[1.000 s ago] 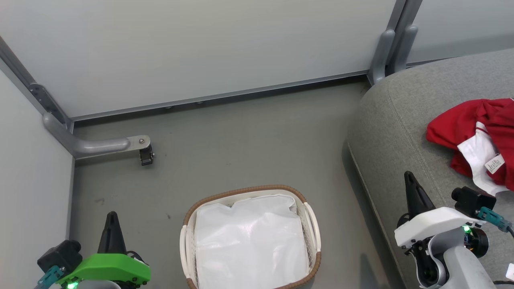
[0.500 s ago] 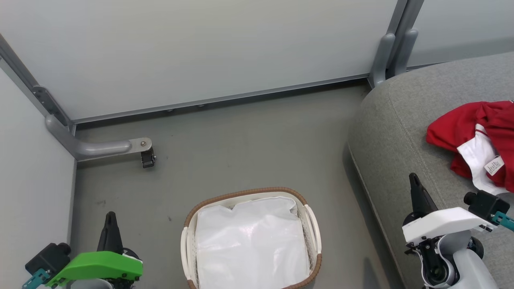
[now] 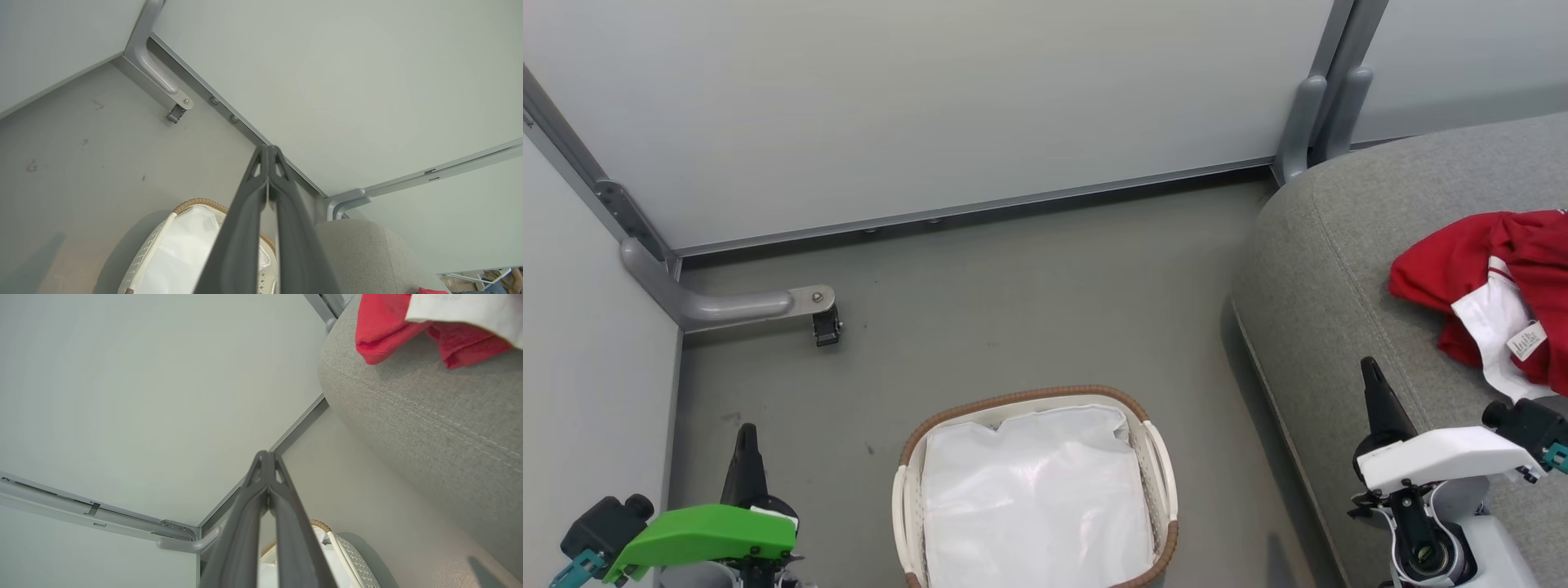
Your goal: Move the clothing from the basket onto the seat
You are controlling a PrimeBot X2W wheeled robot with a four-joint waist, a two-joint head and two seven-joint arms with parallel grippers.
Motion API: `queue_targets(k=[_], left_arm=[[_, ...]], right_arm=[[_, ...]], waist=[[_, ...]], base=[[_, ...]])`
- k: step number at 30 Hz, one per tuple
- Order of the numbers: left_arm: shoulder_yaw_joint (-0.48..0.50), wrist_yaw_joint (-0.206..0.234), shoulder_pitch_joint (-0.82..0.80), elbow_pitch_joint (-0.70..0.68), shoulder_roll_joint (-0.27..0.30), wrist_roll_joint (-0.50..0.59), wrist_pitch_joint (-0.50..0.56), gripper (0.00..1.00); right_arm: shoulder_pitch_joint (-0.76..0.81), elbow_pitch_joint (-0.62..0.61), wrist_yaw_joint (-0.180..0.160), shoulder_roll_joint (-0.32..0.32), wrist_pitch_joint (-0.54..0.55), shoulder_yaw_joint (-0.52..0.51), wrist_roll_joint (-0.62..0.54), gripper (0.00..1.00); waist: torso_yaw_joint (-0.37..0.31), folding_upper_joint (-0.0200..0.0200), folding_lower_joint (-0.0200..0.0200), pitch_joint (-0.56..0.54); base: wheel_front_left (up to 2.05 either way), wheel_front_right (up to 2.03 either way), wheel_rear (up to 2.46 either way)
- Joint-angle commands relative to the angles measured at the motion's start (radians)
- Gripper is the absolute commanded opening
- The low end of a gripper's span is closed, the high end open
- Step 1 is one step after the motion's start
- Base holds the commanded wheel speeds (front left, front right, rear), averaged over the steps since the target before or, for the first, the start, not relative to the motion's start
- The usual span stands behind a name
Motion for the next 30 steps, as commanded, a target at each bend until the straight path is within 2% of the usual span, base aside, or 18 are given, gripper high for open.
queue_targets(k=[1, 30], left_arm=[[0.006, -0.006, -0.029, -0.013, 0.006, -0.031, 0.007, 0.00], [0.028, -0.029, -0.043, -0.033, 0.007, -0.319, 0.086, 0.00]], right_arm=[[0.000, -0.018, 0.000, -0.007, 0.007, -0.005, 0.031, 0.00], [0.034, -0.061, -0.001, -0.008, 0.086, -0.024, 0.339, 0.00]], waist=[[0.000, 0.0000, 0.0000, -0.001], [0.006, 0.0000, 0.0000, -0.024]], base=[[0.00, 0.00, 0.00], [0.00, 0.00, 0.00]])
